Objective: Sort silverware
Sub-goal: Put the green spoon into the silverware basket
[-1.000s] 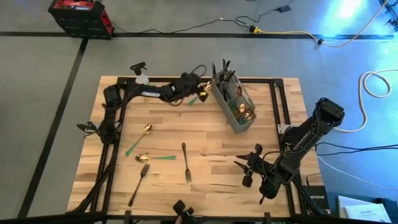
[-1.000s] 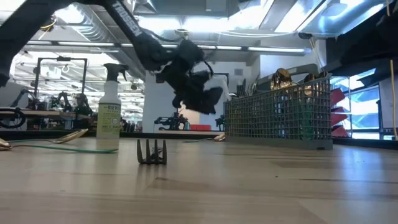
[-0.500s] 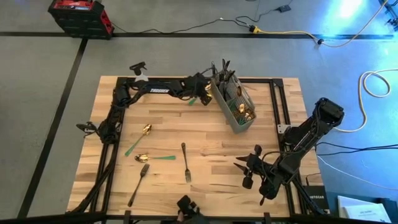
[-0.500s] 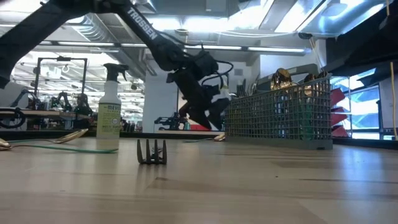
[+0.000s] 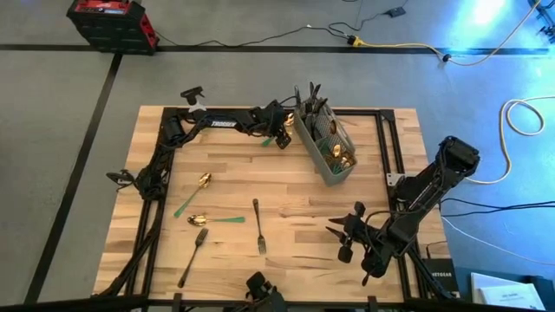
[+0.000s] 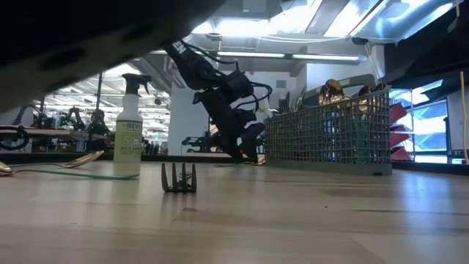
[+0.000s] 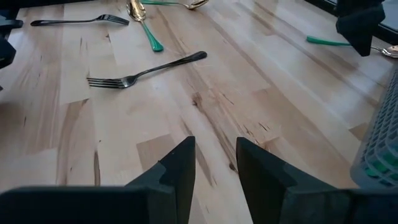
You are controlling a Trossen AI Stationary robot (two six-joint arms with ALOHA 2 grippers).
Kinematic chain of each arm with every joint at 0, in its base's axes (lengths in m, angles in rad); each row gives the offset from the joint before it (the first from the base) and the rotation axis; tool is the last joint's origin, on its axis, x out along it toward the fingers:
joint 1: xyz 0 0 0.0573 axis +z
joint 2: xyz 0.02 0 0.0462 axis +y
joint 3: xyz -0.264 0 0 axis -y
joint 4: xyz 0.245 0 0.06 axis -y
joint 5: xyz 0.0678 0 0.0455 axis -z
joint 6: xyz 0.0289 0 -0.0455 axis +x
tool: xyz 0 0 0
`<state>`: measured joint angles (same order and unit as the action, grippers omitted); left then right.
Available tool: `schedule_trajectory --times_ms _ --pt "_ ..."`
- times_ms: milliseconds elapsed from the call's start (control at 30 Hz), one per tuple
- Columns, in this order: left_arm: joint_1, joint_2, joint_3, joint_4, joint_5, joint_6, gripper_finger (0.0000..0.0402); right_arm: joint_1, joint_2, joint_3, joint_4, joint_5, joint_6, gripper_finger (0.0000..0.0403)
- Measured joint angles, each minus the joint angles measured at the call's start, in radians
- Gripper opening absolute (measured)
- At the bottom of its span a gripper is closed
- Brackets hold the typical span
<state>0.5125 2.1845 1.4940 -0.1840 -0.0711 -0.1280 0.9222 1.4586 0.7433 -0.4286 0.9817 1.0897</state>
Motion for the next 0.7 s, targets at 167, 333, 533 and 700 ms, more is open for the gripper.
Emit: schedule_trajectory --times_ms 167,333,533,700 --pt "-0.003 0.0 0.0 -0.01 0.006 -0.026 0.0218 0.0 0.0 0.0 0.001 0.002 0.0 0.0099" --pt "-0.003 0.0 0.0 -0.028 0.025 -0.026 0.0186 0.0 0.0 0.0 0.008 0.0 0.0 0.0099" --pt "-0.003 0.0 0.0 -0.039 0.046 -0.008 0.0149 0.0 0.0 0.0 0.009 -0.005 0.0 0.0099" --pt "-0.003 0.0 0.0 -0.041 0.045 0.01 0.0134 0.0 0.0 0.0 0.009 -0.005 0.0 0.0099"
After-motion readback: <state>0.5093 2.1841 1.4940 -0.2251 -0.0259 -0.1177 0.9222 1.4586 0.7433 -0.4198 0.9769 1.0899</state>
